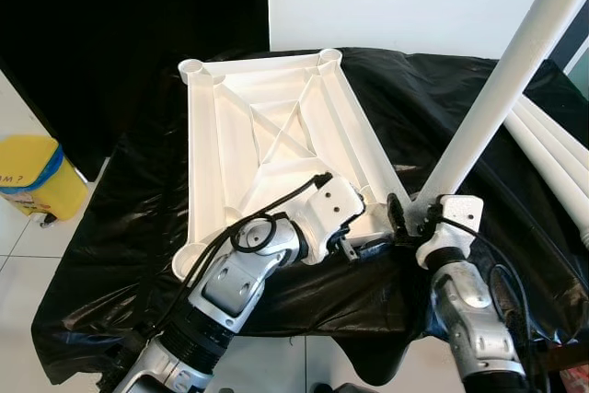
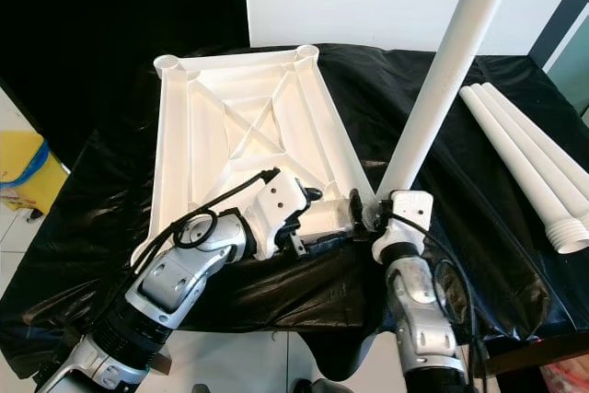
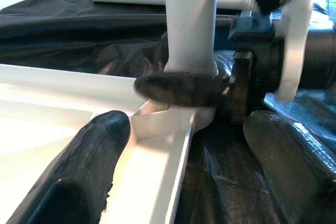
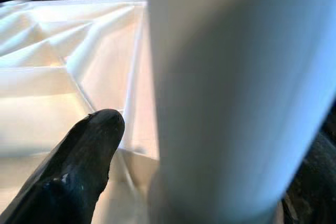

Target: Building children table

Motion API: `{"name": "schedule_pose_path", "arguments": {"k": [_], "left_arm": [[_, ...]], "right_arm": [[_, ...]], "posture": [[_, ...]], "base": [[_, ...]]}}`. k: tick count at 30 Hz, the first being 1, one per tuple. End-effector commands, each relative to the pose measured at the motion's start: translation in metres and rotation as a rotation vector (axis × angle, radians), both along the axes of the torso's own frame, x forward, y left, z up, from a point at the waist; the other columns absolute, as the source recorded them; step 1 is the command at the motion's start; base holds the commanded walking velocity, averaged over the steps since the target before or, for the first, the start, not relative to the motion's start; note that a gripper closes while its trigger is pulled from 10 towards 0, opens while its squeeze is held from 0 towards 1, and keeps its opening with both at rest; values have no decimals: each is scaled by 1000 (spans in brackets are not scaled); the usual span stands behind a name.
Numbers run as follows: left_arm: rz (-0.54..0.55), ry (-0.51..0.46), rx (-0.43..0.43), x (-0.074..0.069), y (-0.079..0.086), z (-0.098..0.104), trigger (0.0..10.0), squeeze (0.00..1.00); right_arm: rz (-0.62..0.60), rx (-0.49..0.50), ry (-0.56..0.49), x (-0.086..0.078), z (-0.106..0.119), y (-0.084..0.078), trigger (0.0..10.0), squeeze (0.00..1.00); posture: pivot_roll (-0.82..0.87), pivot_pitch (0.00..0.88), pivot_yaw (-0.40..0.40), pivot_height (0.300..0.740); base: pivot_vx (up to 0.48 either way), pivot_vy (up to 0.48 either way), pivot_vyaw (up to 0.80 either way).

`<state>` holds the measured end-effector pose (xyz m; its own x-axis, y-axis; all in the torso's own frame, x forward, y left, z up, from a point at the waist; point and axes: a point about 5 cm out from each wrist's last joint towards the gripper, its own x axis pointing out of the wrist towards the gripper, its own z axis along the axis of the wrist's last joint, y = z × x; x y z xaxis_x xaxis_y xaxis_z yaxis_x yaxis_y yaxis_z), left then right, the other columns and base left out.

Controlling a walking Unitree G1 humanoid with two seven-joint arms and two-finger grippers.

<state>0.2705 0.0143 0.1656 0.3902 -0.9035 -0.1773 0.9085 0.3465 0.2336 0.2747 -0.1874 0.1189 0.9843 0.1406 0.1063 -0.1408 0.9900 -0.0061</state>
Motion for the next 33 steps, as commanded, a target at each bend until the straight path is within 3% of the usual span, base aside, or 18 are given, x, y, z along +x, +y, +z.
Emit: {"name": "schedule_pose_path", "arguments": {"k": [1, 12, 15, 16, 17, 18, 28, 29, 30, 31, 33], "left_arm": [[-22, 9, 5, -2, -2, 0, 10000, 0], [-23, 3, 3, 0, -3, 1, 10000, 0], [-19, 2, 3, 0, -3, 1, 10000, 0], [-18, 2, 3, 0, -3, 1, 10000, 0], [-16, 2, 2, 0, -2, 1, 10000, 0], [-13, 3, 2, 0, -2, 1, 10000, 0], [-10, 7, 4, -2, 0, 0, 10000, 0], [-11, 9, 4, -2, 0, -1, 10000, 0], [-11, 9, 4, -2, 0, -1, 10000, 0], [-12, 10, 5, -2, 0, -1, 10000, 0], [-15, 12, 5, -2, 0, -1, 10000, 0]], "right_arm": [[63, -19, -9, 0, 2, -2, 10000, 0], [258, -147, 7, 9, 8, -6, 10000, 0], [271, -134, 23, 12, 6, -9, 10000, 0], [273, -129, 27, 12, 6, -10, 3608, 0], [276, -127, 31, 12, 5, -11, 3608, 0], [283, -124, 40, 12, 3, -12, 0, 0], [296, -119, 66, 9, -4, -15, 0, 0], [293, -117, 70, 9, -5, -16, 2745, 0], [293, -117, 70, 9, -5, -16, 2745, 0], [285, -113, 74, 9, -6, -16, 10000, 0], [260, -100, 80, 8, -7, -16, 10000, 0]], "posture": [[-39, 92, -59, 740], [-36, 87, -63, 740], [-32, 88, -64, 740], [-32, 88, -64, 740], [-26, 89, -67, 740], [-24, 91, -68, 740], [-25, 97, -65, 740], [-26, 99, -64, 740], [-26, 99, -64, 740], [-29, 100, -62, 740], [-31, 102, -60, 740]], "base": [[0, 0, 0], [0, 0, 0], [0, 0, 0], [0, 0, 0], [0, 0, 0], [0, 0, 0], [0, 0, 0], [0, 0, 0], [0, 0, 0], [0, 0, 0], [0, 0, 0]]}}
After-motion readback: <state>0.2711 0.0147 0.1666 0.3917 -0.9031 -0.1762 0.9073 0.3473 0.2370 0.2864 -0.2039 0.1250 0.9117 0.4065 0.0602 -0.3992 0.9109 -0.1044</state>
